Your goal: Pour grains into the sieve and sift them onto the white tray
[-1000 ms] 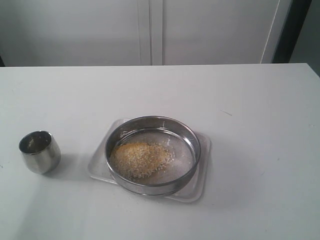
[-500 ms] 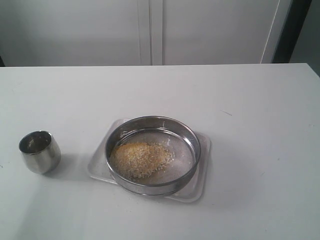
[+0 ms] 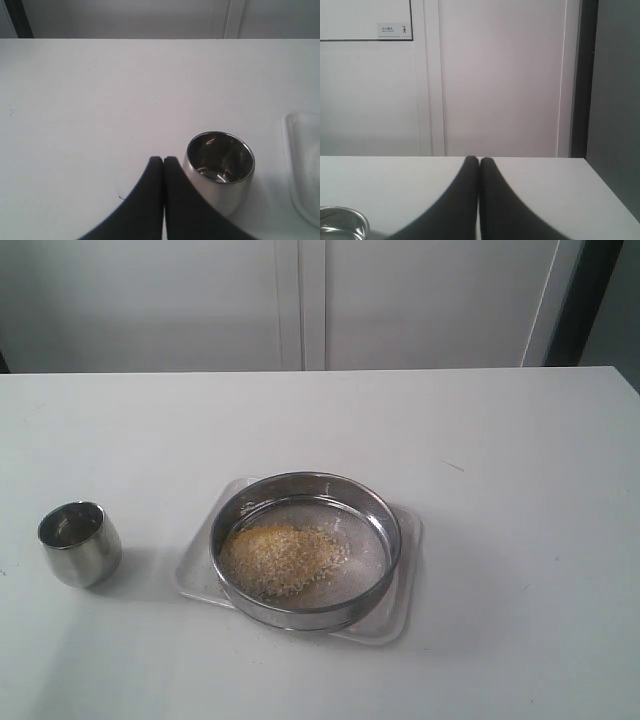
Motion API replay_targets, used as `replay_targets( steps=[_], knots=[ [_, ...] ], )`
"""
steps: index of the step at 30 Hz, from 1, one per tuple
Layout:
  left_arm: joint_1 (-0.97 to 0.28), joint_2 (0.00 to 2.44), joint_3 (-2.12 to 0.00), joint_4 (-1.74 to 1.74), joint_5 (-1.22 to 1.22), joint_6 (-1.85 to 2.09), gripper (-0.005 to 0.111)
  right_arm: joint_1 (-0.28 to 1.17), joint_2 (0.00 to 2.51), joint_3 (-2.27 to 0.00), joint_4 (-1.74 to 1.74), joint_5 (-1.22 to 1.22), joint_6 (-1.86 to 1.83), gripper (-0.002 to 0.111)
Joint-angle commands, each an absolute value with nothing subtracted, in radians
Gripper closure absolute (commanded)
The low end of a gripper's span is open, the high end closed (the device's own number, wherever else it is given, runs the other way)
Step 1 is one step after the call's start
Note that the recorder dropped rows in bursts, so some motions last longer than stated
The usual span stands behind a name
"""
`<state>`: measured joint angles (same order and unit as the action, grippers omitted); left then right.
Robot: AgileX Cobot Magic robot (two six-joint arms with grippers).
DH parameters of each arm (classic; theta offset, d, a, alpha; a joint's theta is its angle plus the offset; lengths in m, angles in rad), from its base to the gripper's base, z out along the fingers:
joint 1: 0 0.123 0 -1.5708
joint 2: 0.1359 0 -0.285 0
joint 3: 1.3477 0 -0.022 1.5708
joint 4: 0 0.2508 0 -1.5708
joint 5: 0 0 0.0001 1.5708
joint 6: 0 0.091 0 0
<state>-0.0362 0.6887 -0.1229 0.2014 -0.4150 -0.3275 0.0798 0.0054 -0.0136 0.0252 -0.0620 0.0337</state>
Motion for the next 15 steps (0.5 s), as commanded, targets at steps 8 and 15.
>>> replay_targets(
  steps=[8,15],
  knots=[
    [-0.034,0.68,-0.116,0.204,-0.419,-0.332,0.107,0.08,0.0,-0.102,0.026,-0.031,0.023,0.108],
    [-0.034,0.68,-0.116,0.204,-0.419,-0.332,0.107,0.08,0.042,-0.192,0.026,0.109,0.023,0.108]
  ],
)
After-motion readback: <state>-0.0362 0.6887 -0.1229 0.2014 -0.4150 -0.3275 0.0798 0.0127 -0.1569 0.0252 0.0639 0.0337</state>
